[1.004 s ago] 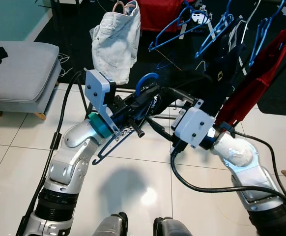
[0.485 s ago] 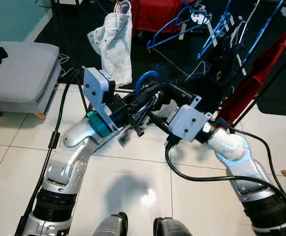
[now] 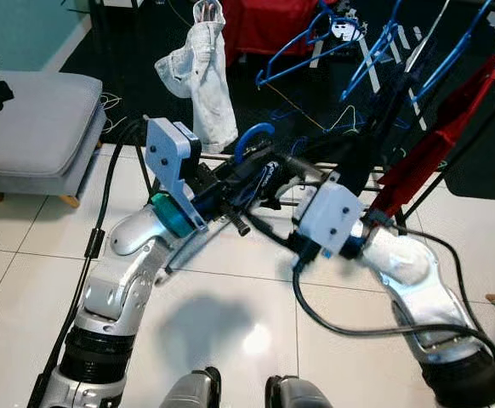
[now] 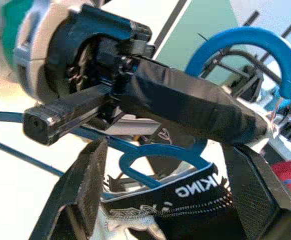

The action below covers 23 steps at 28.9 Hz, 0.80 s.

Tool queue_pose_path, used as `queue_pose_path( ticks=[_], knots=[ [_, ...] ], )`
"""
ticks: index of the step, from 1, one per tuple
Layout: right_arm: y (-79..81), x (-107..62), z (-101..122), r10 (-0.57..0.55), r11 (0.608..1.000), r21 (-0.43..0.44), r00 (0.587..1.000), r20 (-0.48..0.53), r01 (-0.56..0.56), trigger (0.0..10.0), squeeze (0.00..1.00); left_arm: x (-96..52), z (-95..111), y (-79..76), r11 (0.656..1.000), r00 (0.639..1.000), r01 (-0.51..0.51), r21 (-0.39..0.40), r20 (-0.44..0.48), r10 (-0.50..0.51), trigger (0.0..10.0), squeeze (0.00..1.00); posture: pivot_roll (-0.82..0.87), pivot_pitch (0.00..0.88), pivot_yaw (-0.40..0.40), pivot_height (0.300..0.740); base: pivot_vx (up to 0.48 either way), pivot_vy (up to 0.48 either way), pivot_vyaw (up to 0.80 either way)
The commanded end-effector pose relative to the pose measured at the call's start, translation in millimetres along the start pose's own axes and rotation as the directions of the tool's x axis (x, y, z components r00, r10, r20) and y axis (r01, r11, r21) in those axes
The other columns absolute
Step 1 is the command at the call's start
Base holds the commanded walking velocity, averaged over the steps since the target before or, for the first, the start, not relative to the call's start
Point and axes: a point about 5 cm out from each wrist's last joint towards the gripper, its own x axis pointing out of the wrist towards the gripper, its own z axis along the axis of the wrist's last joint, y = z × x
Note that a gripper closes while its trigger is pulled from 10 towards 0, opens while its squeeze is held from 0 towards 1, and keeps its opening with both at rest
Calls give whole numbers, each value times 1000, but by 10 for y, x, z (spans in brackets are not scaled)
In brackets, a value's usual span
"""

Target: Hang hanger

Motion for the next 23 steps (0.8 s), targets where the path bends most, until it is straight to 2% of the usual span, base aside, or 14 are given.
queue_pose_path(
  ticks=[1, 6, 12, 14, 23],
  knots=[
    [-1, -25, 74, 15, 1000, 15, 1000, 26, -16, 10000, 0, 0, -27, -9, 1000, 1000, 8, 2, -11, -8, 10000, 0, -98, 82, 40, 740, 0, 0, 0],
    [-112, -75, 59, -6, 997, -71, 1000, -18, 5, 10000, 0, 12, -21, -18, 1000, 1000, 18, -2, -7, -18, 10000, 0, -115, 84, 43, 740, 0, 0, 0],
    [-116, -93, 11, -2, 995, -100, 999, -53, -3, 10000, 0, 23, -15, -27, 1000, 1000, 20, -5, -2, -20, 10000, 0, -113, 83, 42, 740, 0, 0, 0],
    [-172, -95, -42, -43, 984, -179, 995, -95, 25, 10000, 0, 20, -1, -30, 1000, 1000, 20, -9, 3, -20, 10000, 0, -104, 83, 42, 740, 0, 0, 0],
    [-206, -95, -94, -61, 976, -217, 990, -131, 31, 10000, 0, 19, 12, -37, 1000, 1000, 22, -11, 7, -22, 10000, 0, -100, 81, 42, 740, 0, 0, 0]
  ],
)
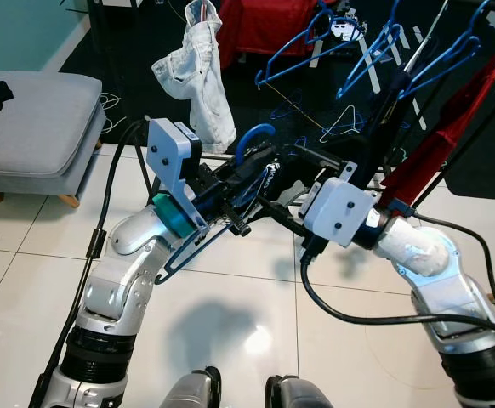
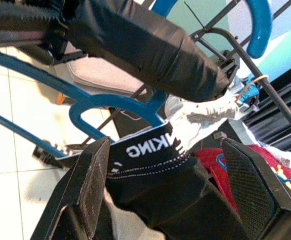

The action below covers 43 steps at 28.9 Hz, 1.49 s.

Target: Hang hanger

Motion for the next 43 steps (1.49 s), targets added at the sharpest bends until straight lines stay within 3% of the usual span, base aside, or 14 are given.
queue_pose_path(
  ticks=[1, 11, 12, 14, 18, 20, 21, 22, 23, 24, 25, 30, 35, 43],
  knots=[
    [14, -5, -30, 4, 1000, -13, 1000, -16, -5, 10000, 0, 14, 18, -27, 1000, 1000, 15, -3, 6, -15, 10000, 0, -101, 81, 43, 740, 0, 0, 0],
    [-44, 137, -31, -112, 993, -42, 993, 29, 113, 10000, 0, 26, 27, -50, 1000, 1000, 27, -11, 12, -27, 10000, 0, -101, 81, 46, 740, 0, 0, 0],
    [-45, 179, -23, -133, 990, -50, 990, 44, 135, 9490, 0, 27, 27, -55, 1000, 1000, 29, -12, 12, -29, 10000, 0, -94, 80, 47, 740, 0, 0, 0],
    [-45, 179, -23, -133, 990, -50, 990, 44, 135, 9490, 0, 27, 27, -55, 1000, 1000, 29, -12, 12, -29, 10000, 0, -94, 80, 47, 740, 0, 0, 0],
    [-8, 255, -20, -155, 986, -57, 986, 65, 158, 7569, 0, 26, 23, -66, 999, 1000, 29, -15, 10, -29, 10000, 0, -92, 83, 44, 740, 0, 0, 0],
    [-8, 255, -20, -155, 986, -57, 986, 65, 158, 7569, 0, 26, 23, -66, 999, 1000, 29, -15, 10, -29, 10000, 0, -92, 83, 44, 740, 0, 0, 0],
    [13, 273, -26, -152, 986, -63, 986, 67, 156, 6706, 0, 26, 21, -67, 999, 1000, 29, -16, 10, -29, 10000, 0, -92, 83, 44, 740, 0, 0, 0],
    [13, 273, -26, -152, 986, -63, 986, 67, 156, 6706, 0, 26, 21, -67, 999, 1000, 29, -16, 10, -29, 10000, 0, -92, 83, 44, 740, 0, 0, 0],
    [53, 289, -50, -141, 986, -76, 988, 59, 145, 3569, 0, 26, 19, -71, 999, 1000, 29, -18, 11, -28, 10000, 0, -92, 84, 43, 740, 0, 0, 0],
    [53, 289, -50, -141, 986, -76, 988, 59, 145, 3569, 0, 26, 19, -71, 999, 1000, 29, -18, 11, -28, 10000, 0, -92, 84, 43, 740, 0, 0, 0],
    [95, 301, -82, -136, 985, -97, 990, 48, 140, 0, 0, 27, 18, -74, 999, 1000, 28, -19, 11, -28, 10000, 0, -91, 84, 41, 740, 0, 0, 0],
    [127, 308, -102, -135, 983, -116, 990, 42, 139, 0, 0, 27, 15, -75, 999, 1000, 27, -20, 10, -27, 10000, 0, -90, 84, 41, 740, 0, 0, 0],
    [227, 301, -99, -150, 955, -251, 988, 42, 156, 0, 0, 19, 1, -63, 1000, 1000, 20, -22, 2, -20, 10000, 0, -90, 83, 41, 740, 0, 0, 0],
    [284, 282, -113, -174, 948, -263, 984, 42, 179, 0, 0, 21, -6, -56, 999, 1000, 18, -27, 0, -18, 10000, 0, -99, 80, 44, 740, 0, 0, 0]
  ],
)
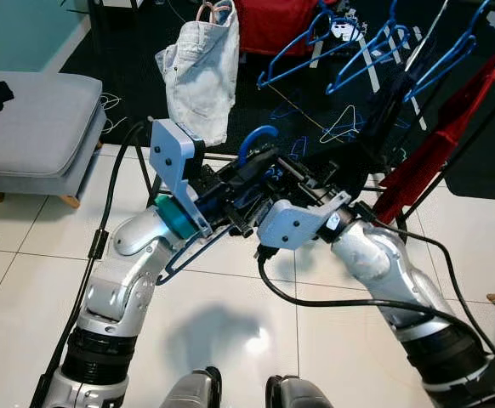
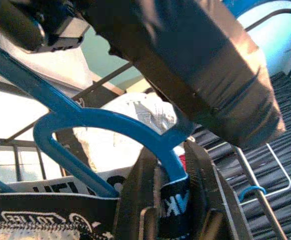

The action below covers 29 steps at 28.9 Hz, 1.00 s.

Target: Hang hanger

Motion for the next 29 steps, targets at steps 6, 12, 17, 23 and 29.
queue_pose_path(
  ticks=[6, 12, 17, 23, 29],
  knots=[
    [86, -47, -43, 3, 1000, -18, 1000, -19, -3, 0, 0, 12, 2, -11, 1000, 1000, 19, -10, 4, -19, 10000, 0, -100, 76, 49, 740, 0, 0, 0],
    [68, -35, -68, -24, 999, -34, 999, -22, 23, 0, 0, 17, 7, -13, 1000, 1000, 21, -9, 3, -21, 10000, 0, -97, 77, 49, 740, 0, 0, 0],
    [50, -25, -77, -56, 997, -46, 998, -29, 55, 8824, 0, 15, 11, -16, 1000, 1000, 20, -5, 0, -20, 10000, 0, -95, 79, 48, 740, 0, 0, 0],
    [14, -20, -98, -99, 992, -80, 994, -42, 96, 10000, 0, 11, 39, -49, 998, 998, 63, -15, -3, -64, 10000, 1000, -96, 83, 51, 740, 0, 0, 0],
    [12, -45, -160, -108, 992, -79, 992, -70, 102, 10000, 0, -32, 61, 8, 999, 999, 43, -20, -24, -44, 10000, 0, -96, 86, 53, 740, 0, 0, 0]
  ],
)
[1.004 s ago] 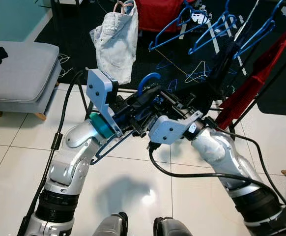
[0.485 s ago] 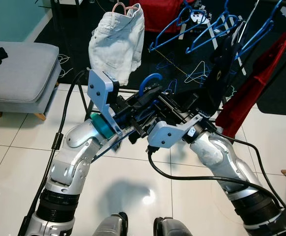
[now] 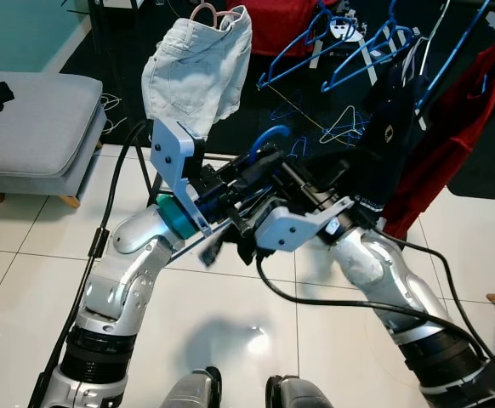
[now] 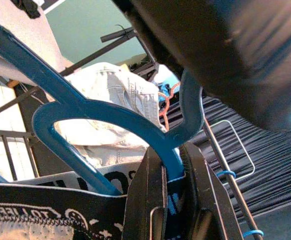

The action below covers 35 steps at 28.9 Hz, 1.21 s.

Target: Hang hanger

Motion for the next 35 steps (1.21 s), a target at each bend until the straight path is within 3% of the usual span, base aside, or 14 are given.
queue_pose_path(
  ticks=[1, 8, 12, 13, 16, 17, 18, 19, 20, 21, 22, 23, 24, 35],
  knots=[
    [-9, -28, -91, -16, 1000, 12, 999, -45, 17, 10000, 0, -58, 47, 35, 1000, 1000, 0, 12, -19, 0, 10000, 0, -96, 88, 54, 740, 0, 0, 0],
    [-32, -43, -145, -46, 998, 42, 996, -78, 50, 10000, 0, -123, 55, 111, 999, 999, -25, 37, -39, 26, 10000, 0, -92, 92, 60, 740, 0, 0, 0],
    [-79, -70, -238, -95, 992, 69, 987, -128, 104, 10000, 0, -205, 77, 337, 984, 985, -165, 65, -35, 167, 10000, 0, -90, 92, 69, 740, 0, 0, 0],
    [-124, -86, -281, -116, 990, 61, 983, -145, 126, 10000, 0, -289, 44, 526, 951, 954, -290, 106, -52, 296, 10000, 0, -89, 92, 75, 740, 0, 0, 0],
    [-153, -96, -307, -128, 989, 53, 980, -153, 138, 10000, 0, -352, 20, 643, 920, 924, -367, 136, -63, 377, 10000, 0, -89, 92, 75, 740, 0, 0, 0],
    [-181, -105, -326, -134, 989, 41, 978, -157, 142, 10000, 0, -430, -5, 784, 869, 874, -465, 169, -67, 481, 10000, 0, -91, 95, 80, 740, 0, 0, 0],
    [-181, -105, -326, -134, 989, 41, 978, -157, 142, 10000, 0, -430, -5, 784, 869, 874, -465, 169, -67, 481, 10000, 0, -91, 95, 80, 740, 0, 0, 0],
    [-207, -116, -352, -136, 989, 27, 977, -162, 142, 10000, 0, -513, -25, 918, 806, 810, -563, 182, -72, 582, 10000, 0, -91, 95, 80, 740, 0, 0, 0],
    [-207, -116, -352, -136, 989, 27, 977, -162, 142, 10000, 0, -513, -25, 918, 806, 810, -563, 182, -72, 582, 10000, 0, -91, 95, 80, 740, 0, 0, 0],
    [-232, -124, -373, -137, 990, 17, 976, -167, 142, 10000, 0, -589, -38, 1023, 746, 746, -645, 169, -72, 662, 10000, 0, -89, 98, 79, 740, 0, 0, 0],
    [-232, -124, -373, -137, 990, 17, 976, -167, 142, 10000, 0, -589, -38, 1023, 746, 746, -645, 169, -72, 662, 10000, 0, -89, 98, 79, 740, 0, 0, 0],
    [-259, -130, -390, -139, 990, 6, 976, -168, 142, 10000, 0, -658, -80, 1100, 691, 686, -702, 169, -99, 721, 10000, 0, -89, 98, 79, 740, 0, 0, 0],
    [-280, -133, -399, -141, 990, -2, 976, -168, 142, 10000, 0, -694, -122, 1122, 673, 661, -719, 172, -127, 739, 10000, 0, -88, 97, 77, 740, 0, 0, 0],
    [-313, -130, -397, -141, 990, -4, 978, -153, 142, 10000, 0, -723, -367, 1027, 711, 661, -630, 312, -266, 702, 10000, 0, -87, 97, 78, 740, 0, 0, 0]
  ],
)
